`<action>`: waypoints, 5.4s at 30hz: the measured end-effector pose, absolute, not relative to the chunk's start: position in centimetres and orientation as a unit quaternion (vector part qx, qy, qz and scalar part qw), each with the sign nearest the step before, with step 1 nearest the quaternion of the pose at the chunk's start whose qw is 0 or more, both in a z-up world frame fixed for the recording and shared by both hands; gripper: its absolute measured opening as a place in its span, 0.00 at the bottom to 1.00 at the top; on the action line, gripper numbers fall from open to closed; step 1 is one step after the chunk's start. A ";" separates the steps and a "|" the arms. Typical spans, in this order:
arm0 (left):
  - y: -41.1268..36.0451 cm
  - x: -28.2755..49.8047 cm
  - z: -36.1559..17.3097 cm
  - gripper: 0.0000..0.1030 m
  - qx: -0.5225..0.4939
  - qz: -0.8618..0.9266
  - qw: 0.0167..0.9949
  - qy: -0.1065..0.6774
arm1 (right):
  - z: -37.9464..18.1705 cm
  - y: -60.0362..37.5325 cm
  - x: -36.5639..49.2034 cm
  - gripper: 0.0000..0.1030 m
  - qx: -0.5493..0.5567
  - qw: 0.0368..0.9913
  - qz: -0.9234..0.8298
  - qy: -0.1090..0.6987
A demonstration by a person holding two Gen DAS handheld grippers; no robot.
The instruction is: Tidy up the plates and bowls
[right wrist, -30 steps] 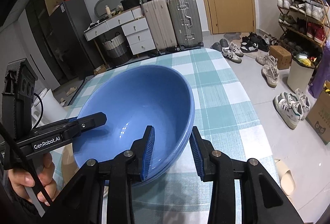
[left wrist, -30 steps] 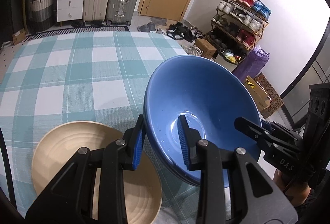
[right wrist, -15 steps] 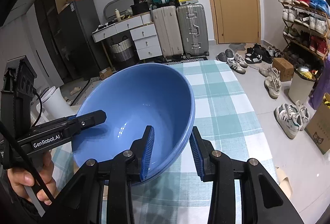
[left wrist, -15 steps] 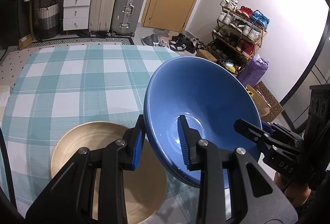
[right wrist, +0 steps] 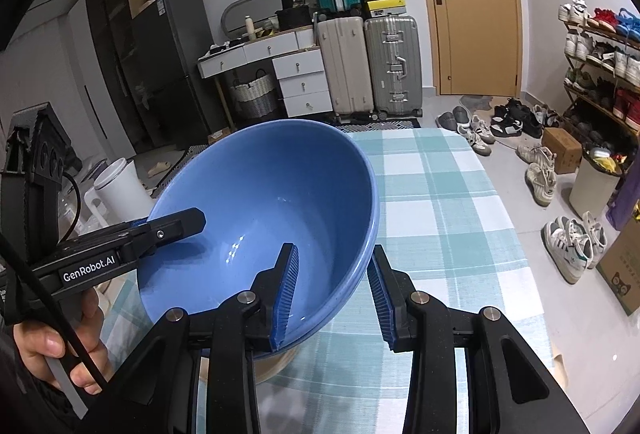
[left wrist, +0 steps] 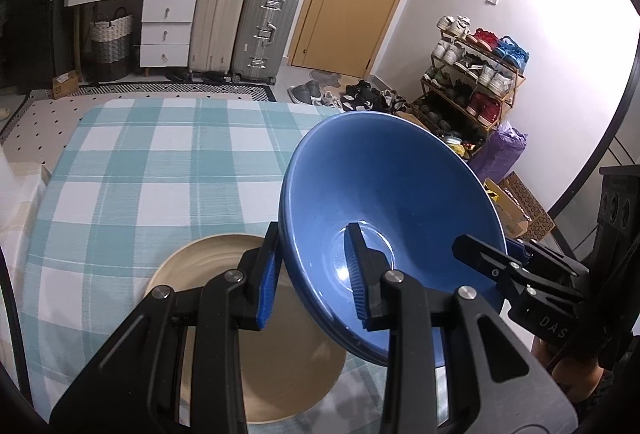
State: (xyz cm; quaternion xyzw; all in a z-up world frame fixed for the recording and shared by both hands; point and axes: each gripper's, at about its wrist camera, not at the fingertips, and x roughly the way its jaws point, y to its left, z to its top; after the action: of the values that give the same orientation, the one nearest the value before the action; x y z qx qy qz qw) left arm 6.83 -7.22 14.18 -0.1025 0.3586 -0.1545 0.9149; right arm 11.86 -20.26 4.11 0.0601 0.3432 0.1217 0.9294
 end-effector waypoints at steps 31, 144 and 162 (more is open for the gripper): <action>0.9 3.9 11.9 0.27 -0.121 -0.074 0.917 0.373 | 0.7 -12.4 15.1 0.35 0.041 0.909 0.186 0.370; 4.8 -2.9 2.2 0.99 -0.042 -0.109 0.974 0.195 | -6.4 -18.4 7.0 0.99 0.003 0.939 0.297 0.174; 4.5 -2.9 2.5 0.99 -0.041 -0.114 0.973 0.194 | -6.5 -18.1 6.8 0.99 -0.008 0.940 0.296 0.169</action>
State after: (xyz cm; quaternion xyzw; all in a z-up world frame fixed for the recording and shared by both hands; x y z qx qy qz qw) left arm -2.93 4.51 2.46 -0.0415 0.1942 -0.1137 0.9735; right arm 6.84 -18.09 -6.45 -0.0077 0.1692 0.2959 0.9401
